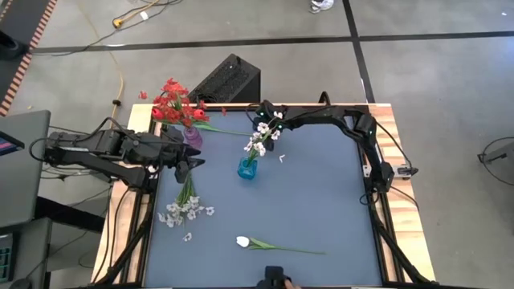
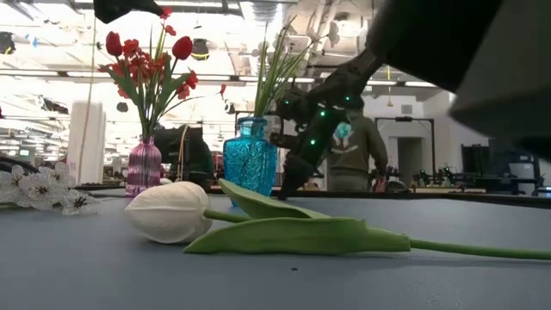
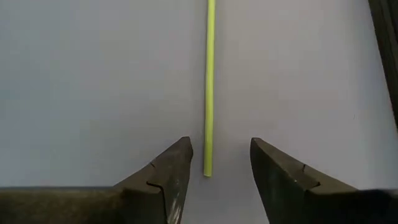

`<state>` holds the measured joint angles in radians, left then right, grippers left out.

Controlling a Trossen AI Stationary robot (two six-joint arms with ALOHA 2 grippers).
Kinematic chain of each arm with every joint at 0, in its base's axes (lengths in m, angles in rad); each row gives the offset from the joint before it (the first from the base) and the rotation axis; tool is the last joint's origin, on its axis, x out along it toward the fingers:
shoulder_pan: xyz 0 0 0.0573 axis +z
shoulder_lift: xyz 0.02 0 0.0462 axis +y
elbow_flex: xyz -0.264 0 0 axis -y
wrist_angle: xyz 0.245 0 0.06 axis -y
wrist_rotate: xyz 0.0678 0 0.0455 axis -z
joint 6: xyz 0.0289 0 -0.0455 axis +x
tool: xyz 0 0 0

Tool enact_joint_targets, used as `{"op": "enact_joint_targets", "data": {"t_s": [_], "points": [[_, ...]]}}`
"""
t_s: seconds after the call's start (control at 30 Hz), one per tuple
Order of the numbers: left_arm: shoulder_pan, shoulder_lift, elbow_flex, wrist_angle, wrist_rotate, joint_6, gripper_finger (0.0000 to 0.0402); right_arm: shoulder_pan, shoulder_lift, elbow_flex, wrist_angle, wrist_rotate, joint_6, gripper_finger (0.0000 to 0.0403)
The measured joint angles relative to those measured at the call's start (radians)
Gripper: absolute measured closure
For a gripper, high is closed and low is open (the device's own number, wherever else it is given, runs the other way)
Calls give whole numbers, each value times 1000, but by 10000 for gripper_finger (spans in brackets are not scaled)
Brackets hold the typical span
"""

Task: Sort flowers into vase by color
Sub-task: Put the top white tulip into the blue vase

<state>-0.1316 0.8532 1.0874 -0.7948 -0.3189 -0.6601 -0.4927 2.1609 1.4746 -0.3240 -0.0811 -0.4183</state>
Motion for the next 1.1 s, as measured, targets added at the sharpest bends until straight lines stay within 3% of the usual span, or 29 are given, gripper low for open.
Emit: {"op": "enact_joint_targets", "data": {"t_s": [0.13,0.3,0.37,0.77,0.93,1.1], "points": [[0,0,0,0,-1,0,207,-2,1,-3,-5,-4,29,232],[0,0,0,0,-1,0,207,-21,1,-3,-20,-8,50,318],[0,0,0,0,-1,0,207,-32,1,-3,-31,-37,44,334],[0,0,0,0,-10,0,207,-61,-6,1,-228,-37,-9,387],[0,0,0,0,-9,0,207,-92,-7,-7,-324,-50,-3,387],[0,0,0,0,-8,-6,207,-130,-80,-131,-342,-86,4,387]]}}
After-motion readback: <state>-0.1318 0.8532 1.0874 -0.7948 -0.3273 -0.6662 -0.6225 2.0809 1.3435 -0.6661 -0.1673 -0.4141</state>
